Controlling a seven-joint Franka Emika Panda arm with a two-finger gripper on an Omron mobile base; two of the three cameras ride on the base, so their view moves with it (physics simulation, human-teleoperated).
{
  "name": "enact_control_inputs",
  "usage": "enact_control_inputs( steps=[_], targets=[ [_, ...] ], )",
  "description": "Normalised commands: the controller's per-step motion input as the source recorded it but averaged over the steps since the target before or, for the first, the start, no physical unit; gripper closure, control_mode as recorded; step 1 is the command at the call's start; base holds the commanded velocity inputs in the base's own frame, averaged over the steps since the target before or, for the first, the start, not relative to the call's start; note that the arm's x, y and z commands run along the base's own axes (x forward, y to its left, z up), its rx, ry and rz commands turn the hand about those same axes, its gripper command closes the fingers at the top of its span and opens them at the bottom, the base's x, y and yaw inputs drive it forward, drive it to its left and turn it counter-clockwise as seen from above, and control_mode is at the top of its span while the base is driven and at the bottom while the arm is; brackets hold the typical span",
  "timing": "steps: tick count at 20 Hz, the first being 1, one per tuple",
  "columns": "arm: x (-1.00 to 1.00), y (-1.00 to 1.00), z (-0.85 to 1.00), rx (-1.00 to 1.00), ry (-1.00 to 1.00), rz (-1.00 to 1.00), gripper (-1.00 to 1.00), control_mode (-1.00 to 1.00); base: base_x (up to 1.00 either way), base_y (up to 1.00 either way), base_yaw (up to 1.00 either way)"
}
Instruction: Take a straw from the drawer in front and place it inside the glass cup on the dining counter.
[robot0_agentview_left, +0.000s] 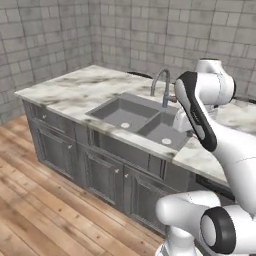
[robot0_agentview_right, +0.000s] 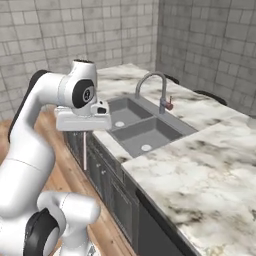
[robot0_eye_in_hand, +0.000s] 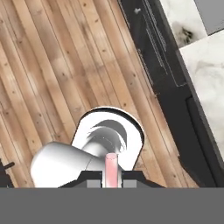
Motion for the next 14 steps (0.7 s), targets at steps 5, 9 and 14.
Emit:
enact_control_inputs(
  steps=[5,9,14],
  targets=[
    [0.0,0.0,0.0,0.0,0.0,0.0,1.0,1.0,-1.0,-0.56,0.0],
    [0.0,0.0,0.0,0.0,0.0,0.0,1.0,1.0,-1.0,-0.67,0.0],
    [0.0,0.0,0.0,0.0,0.0,0.0,1.0,1.0,-0.98,-0.77,0.0]
  ],
)
